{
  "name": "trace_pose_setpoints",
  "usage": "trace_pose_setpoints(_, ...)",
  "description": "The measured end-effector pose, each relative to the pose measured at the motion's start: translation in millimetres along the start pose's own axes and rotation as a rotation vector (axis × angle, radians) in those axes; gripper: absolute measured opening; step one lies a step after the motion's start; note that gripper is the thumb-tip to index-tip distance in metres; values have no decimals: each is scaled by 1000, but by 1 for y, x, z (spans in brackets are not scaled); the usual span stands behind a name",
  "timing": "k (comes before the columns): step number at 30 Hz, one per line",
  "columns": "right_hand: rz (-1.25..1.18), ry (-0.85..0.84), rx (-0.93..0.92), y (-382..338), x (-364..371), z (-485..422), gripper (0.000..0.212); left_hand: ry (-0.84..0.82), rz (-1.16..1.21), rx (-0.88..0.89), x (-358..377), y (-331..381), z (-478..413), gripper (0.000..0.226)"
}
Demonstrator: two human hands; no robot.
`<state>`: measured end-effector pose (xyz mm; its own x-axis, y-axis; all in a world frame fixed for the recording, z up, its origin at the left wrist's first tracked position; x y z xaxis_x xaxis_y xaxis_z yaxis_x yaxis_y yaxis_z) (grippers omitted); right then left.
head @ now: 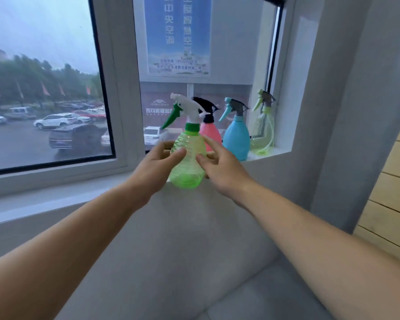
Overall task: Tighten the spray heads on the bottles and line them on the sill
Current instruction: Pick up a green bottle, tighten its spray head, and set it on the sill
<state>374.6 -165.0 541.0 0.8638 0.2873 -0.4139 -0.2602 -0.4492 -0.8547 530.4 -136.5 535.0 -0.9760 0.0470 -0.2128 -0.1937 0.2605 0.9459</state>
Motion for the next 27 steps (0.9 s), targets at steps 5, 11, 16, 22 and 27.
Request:
trace_pose_setpoints(5, 40, 42, 11, -7, 21, -38, 38, 72, -35, -31, -37, -5, -21, 42)
trace_pose_setpoints(11, 67, 20, 53, 6, 37, -61, 48, 128, -52, -104, -50, -27, -36, 51)
trace_pose_setpoints(16, 81, 13, 71, 15, 40, -70, 55, 167, -27, -83, -51, -37, -48, 47)
trace_pose_setpoints(22, 95, 22, 67, 20, 45, -78, 62, 230, -26, -39, -49, -42, -52, 36)
trace_pose_setpoints(27, 132, 12, 63, 20, 43, -73, 64, 280, -118, -86, -49, -45, -52, 63)
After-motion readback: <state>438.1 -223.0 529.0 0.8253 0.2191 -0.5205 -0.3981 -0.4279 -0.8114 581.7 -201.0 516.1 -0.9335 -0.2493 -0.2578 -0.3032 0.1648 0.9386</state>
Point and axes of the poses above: each hand's wrist, its own z-axis away from the middle knuckle, its own x-axis out of the palm, y = z × x, the point moved 5 cm from there along -z, towards the middle knuckle, and after that the axes turned 11 degrees about -y, right-handed, at the moved point
